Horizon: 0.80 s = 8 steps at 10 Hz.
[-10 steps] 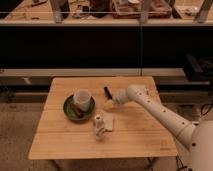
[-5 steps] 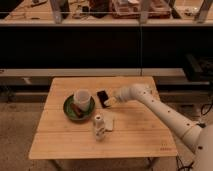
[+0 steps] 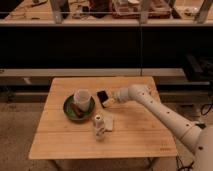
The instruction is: Place the eraser in the ceramic cup
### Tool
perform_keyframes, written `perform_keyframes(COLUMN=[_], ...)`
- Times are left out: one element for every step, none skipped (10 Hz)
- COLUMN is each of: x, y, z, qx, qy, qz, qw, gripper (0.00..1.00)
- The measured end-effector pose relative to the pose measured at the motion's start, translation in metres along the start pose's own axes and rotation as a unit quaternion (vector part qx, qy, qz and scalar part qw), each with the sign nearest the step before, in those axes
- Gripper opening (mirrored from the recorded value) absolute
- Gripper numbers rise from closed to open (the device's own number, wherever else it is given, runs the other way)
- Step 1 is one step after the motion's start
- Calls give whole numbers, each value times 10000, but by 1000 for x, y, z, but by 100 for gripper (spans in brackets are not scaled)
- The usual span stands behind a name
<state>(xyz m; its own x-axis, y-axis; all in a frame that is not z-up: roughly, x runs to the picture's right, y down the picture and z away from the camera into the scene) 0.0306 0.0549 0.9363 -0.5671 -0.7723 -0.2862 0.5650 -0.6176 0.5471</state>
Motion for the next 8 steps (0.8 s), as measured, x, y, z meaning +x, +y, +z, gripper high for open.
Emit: perform_keyframes(x=[1, 0, -1, -2, -3, -3, -4, -6], y=[-1, 0, 1, 1, 0, -2, -3, -4], z=[7, 11, 13, 17, 22, 26, 28, 30], qx=[6, -7, -19, -20, -2, 23, 45, 72], qy=[-36, -67, -96, -127, -155, -171, -182, -195], qz=[-39, -17, -2, -1, 0, 15, 32, 54], qw=[10000, 10000, 10000, 9999, 9999, 9998, 9998, 9998], gripper=[68, 68, 68, 68, 68, 68, 68, 68])
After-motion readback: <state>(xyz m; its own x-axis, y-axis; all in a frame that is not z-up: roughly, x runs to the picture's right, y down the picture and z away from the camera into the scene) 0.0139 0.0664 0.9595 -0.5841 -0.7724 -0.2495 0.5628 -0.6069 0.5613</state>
